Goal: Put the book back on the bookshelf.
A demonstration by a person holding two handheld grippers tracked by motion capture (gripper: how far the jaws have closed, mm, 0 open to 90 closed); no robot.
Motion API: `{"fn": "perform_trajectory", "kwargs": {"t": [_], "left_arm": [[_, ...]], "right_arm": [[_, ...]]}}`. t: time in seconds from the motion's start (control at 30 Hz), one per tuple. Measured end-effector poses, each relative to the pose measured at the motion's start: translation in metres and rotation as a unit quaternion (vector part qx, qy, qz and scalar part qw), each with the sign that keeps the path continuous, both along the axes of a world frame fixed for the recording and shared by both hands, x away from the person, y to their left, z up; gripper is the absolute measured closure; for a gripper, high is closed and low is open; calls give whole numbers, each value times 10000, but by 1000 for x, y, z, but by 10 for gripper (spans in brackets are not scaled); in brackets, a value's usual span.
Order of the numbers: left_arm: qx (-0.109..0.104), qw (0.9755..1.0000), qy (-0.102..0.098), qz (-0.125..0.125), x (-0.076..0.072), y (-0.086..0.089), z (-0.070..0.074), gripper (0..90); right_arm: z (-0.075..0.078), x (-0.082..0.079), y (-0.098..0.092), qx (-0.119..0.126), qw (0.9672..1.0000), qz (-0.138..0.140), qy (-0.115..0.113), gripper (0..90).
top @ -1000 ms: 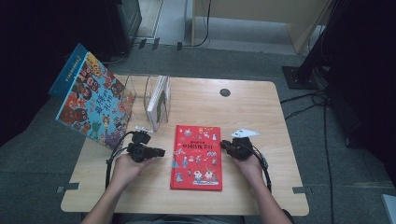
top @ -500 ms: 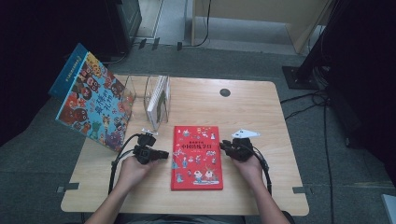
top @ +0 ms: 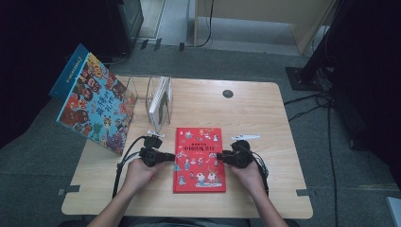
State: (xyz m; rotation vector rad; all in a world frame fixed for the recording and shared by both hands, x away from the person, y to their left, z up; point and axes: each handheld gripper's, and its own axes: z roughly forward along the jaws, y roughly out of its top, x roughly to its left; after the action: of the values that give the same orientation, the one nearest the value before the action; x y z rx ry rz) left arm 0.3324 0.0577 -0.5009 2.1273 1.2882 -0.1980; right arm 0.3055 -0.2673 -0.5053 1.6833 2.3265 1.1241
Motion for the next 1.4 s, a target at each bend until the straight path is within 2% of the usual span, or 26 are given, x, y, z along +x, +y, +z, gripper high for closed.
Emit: {"fn": "perform_trajectory", "kwargs": {"t": [0.17, 0.23, 0.37, 0.43, 0.57, 0.73, 0.87, 1.0, 1.07, 1.2, 1.4], "left_arm": [[-21, 10000, 60, 33, -1, -2, 1, 885], [47, 10000, -15, 49, -3, -5, 2, 900], [-96, 9999, 127, 55, -2, -5, 0, 900], [-101, 9998, 119, 93, -3, -6, 0, 900], [-70, 9999, 94, 107, -3, -7, 0, 900], [-65, 9998, 73, 147, -5, -7, 0, 900], [-62, 9998, 72, 154, -5, -8, 0, 900], [-89, 9998, 114, 162, -4, -7, 0, 900], [-88, 9998, 122, 138, -3, -7, 0, 900], [-89, 9998, 121, 137, -3, -7, 0, 900], [-99, 9998, 93, 128, -4, -7, 0, 900]], "right_arm": [[2, 8, -3, 128, 9989, -84, 452, 642], [4, 11, -3, 144, 9977, -140, 641, 647], [5, 18, -4, 138, 9971, -268, 703, 652], [4, 22, -5, 171, 9969, -274, 718, 659], [7, 27, -5, 127, 9955, -276, 899, 674], [7, 32, -11, 425, 9906, -396, 1239, 705], [13, 35, -13, 356, 9899, -265, 1343, 730], [23, 34, -12, 306, 9921, -119, 1214, 729], [24, 35, -12, 302, 9922, -80, 1209, 730], [19, 36, -8, 52, 9923, -56, 1233, 727], [16, 38, -11, 209, 9909, -100, 1328, 727]]}}
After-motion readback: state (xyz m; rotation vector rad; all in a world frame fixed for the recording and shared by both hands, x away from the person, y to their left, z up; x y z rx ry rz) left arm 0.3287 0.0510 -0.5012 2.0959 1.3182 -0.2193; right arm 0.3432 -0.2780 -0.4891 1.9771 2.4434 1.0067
